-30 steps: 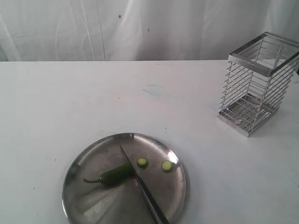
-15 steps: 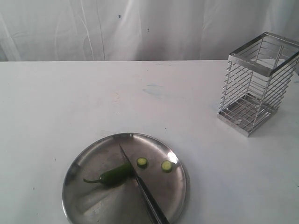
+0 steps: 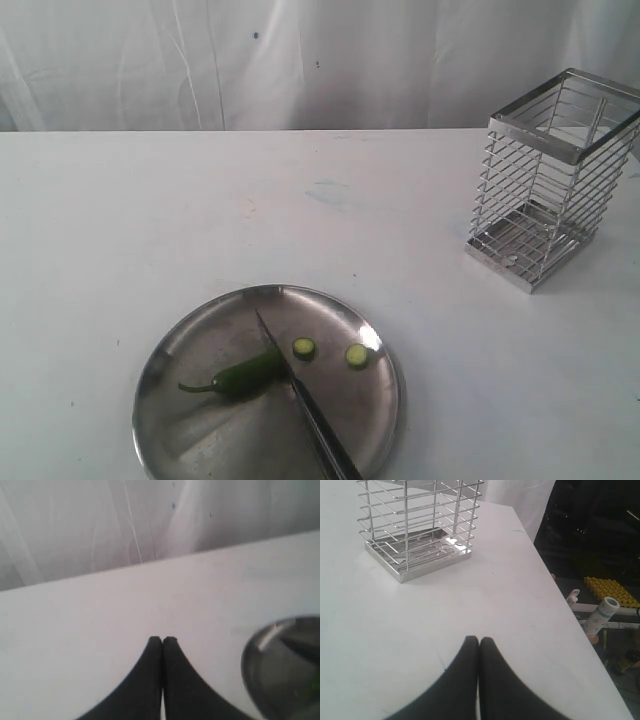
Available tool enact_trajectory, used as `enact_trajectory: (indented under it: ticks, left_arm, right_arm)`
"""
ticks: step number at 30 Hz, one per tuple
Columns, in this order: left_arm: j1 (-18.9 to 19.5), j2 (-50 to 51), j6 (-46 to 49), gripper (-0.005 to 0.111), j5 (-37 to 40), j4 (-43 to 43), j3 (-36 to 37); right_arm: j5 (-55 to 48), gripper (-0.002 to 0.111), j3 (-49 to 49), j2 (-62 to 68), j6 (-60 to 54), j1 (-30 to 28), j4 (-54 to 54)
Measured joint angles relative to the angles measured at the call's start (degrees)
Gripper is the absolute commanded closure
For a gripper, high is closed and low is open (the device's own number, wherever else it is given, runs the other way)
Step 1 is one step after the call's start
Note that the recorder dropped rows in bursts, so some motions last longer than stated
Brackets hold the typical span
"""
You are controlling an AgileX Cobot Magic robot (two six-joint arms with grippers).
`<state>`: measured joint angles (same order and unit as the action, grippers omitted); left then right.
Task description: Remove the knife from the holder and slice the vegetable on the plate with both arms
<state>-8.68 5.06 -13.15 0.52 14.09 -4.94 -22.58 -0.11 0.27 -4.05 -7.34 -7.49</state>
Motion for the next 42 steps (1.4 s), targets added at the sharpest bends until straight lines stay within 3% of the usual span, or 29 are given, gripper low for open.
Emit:
enact_trajectory:
  ticks: [2,4,7,11,42]
  left_arm:
    - [0.5,-0.2,9.6,0.107,4.0,-6.9,0.7]
    - [2.0,-1.6,13.2,0.107,6.5,-9.8,3.2]
    - [7.6,-4.5,13.2,0.107,14.1,-11.5,4.7]
    - [10.9,-4.8,13.5,0.107,15.0,-11.8,4.7]
    - [11.2,-4.8,13.6,0.107,13.0,-13.4,4.7]
  right_arm:
    - [0.0,0.108,0.0,0.0,0.0,0.0,0.0]
    - [0.0,0.108,0.0,0.0,0.0,0.0,0.0]
    - [0.0,0.108,0.0,0.0,0.0,0.0,0.0]
    - [0.0,0.108,0.0,0.0,0.0,0.0,0.0]
    - [0.0,0.108,0.0,0.0,0.0,0.0,0.0]
